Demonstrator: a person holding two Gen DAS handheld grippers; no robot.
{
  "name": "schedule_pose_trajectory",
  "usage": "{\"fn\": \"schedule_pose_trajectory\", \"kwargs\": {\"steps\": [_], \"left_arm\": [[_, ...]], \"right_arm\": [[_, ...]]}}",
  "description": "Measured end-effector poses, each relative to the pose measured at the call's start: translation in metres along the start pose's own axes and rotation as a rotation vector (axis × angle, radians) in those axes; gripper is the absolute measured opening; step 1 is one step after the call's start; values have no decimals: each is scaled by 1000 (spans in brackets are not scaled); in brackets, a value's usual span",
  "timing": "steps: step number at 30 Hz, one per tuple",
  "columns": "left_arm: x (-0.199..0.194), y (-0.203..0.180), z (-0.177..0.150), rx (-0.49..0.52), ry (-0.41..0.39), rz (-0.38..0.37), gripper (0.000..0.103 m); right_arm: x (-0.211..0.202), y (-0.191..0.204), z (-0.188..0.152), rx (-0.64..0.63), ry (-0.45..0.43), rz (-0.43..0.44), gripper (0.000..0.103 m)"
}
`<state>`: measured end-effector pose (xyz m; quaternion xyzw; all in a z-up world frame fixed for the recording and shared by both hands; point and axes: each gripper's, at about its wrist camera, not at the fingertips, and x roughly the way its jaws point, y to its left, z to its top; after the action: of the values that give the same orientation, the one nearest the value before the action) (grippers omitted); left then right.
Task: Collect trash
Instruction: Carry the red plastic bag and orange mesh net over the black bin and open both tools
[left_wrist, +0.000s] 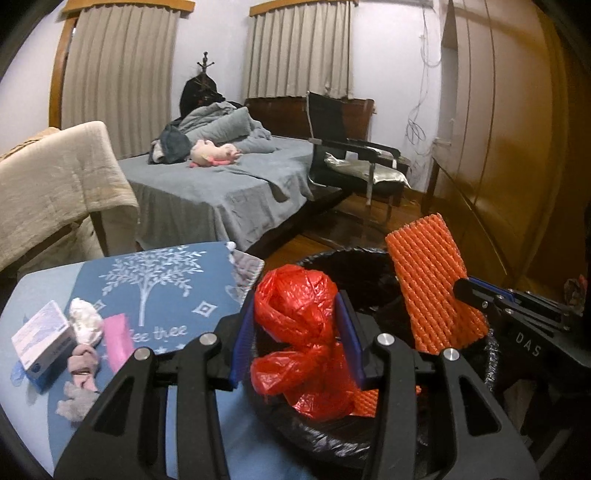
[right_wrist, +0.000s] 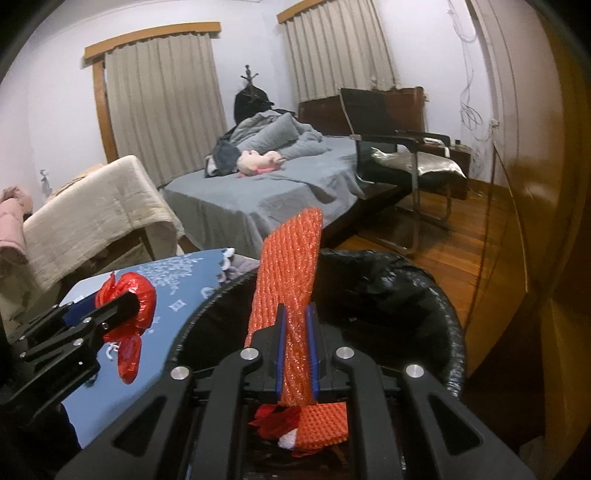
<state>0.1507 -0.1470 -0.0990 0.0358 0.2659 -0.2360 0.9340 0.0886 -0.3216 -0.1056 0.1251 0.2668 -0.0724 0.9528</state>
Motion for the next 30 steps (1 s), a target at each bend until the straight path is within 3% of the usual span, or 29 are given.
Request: {"fn": "schedule_pose_trajectory", "kwargs": {"steps": [10,18,21,25,27,30], "left_arm": [[40,-20,3,21,41,-55,42],[54,-19,4,-5,63,-93,62],[49,-11,5,-5,47,-75,69],[37,5,7,-15,25,-33,78],[31,12,8,-19,17,-11,83],[19,29,6,-27,3,32,86]], "right_arm": [[11,-27,-8,31,21,-54,11],[17,-36,-12,26,38,-101,21],[17,-35,-11,22,34,-110,35],[14,-29,-9,12,15,-139,75],[10,-24,-7,1,-3,-157,86],[7,-15,-4,-12,-22,-154,94]]}}
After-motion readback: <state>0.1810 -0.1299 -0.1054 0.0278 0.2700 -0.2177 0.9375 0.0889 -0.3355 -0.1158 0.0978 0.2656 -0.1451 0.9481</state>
